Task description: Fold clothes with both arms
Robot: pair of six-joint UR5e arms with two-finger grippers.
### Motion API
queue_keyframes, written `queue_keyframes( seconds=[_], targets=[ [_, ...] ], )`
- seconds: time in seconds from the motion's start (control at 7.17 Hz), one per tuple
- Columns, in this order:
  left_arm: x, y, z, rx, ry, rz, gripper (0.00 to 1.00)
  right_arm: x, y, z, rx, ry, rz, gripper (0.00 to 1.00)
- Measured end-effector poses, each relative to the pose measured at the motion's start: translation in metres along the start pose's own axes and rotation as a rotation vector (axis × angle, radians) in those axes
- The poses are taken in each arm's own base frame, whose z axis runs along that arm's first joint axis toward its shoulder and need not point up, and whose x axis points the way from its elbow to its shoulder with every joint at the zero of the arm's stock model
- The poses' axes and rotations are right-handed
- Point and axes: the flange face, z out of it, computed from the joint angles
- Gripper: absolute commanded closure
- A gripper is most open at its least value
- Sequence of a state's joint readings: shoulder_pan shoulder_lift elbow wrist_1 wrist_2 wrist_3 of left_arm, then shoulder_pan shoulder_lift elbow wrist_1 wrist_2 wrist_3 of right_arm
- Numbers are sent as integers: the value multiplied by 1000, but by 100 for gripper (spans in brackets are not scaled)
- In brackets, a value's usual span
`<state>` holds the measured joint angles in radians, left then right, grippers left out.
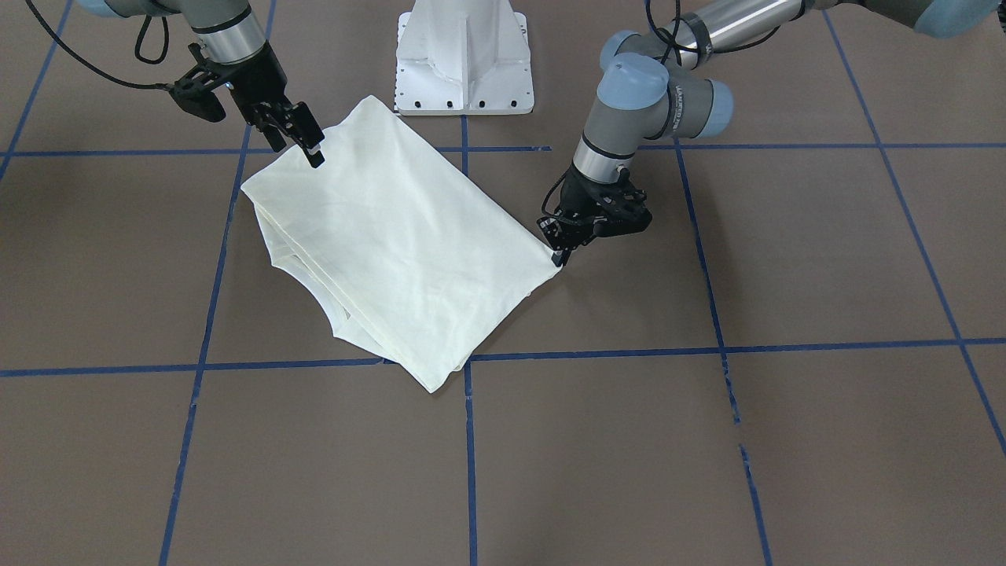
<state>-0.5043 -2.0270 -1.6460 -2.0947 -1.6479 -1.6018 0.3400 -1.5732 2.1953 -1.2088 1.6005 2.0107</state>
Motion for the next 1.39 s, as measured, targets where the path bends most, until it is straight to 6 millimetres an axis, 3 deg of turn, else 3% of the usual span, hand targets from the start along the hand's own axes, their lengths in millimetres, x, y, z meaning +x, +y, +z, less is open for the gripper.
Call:
queue_keyframes(
  seconds=[0.28,0.7,0.98,1.12,1.39],
  targets=[
    [33,-69,12,83,10,3,100,-8,4,0,-8,-14,-2,0],
    [69,-158,60,174,58,-17,100,-20,10,-1,-20,-37,1,0],
    [71,-192,82,206,83,-23,94,-28,14,3,-23,-45,8,0],
    [78,-201,83,215,100,-24,64,-32,16,9,-23,-46,13,0],
    [88,-205,70,218,137,-20,58,-33,21,23,-15,-34,20,0]
  ],
)
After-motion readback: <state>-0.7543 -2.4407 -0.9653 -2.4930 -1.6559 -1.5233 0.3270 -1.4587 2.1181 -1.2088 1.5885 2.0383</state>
